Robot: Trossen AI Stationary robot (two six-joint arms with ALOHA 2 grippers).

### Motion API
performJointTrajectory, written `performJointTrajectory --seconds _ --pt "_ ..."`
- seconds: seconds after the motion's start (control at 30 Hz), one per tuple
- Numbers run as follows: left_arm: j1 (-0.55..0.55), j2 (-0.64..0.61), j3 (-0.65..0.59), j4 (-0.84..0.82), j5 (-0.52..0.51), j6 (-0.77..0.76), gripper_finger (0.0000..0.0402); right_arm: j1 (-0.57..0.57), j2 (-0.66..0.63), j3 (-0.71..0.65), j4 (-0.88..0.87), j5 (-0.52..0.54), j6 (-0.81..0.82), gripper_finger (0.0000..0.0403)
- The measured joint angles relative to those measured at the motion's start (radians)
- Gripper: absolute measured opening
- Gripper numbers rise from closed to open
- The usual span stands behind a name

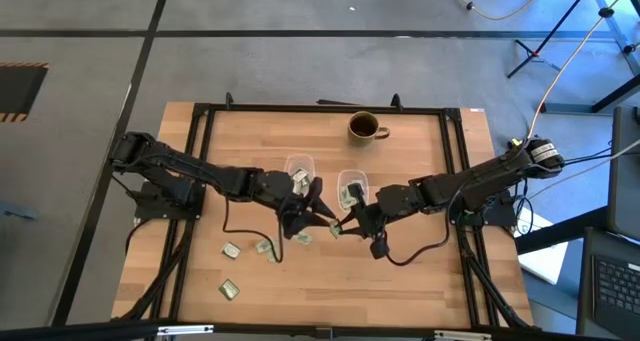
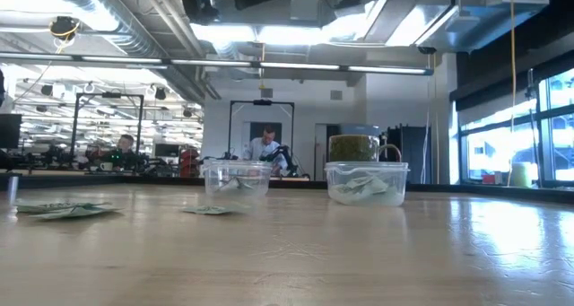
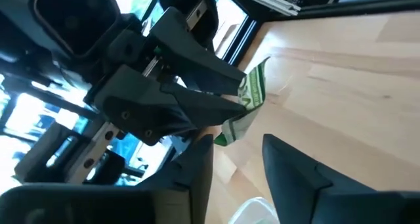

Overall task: Pick and place items into bin
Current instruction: Put the truvia packet into the left transparent bin

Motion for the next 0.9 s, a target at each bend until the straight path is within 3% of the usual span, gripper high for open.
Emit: performJointTrajectory --seconds 0.3,0.9 --pt "-0.021 0.000 0.000 0.001 0.000 0.161 0.0089 0.000 0.000 0.000 -0.001 0.000 0.025 0.0074" --pt "-0.036 0.000 0.000 -0.006 -0.001 0.161 0.0049 0.000 0.000 0.000 0.006 0.000 0.025 0.0074"
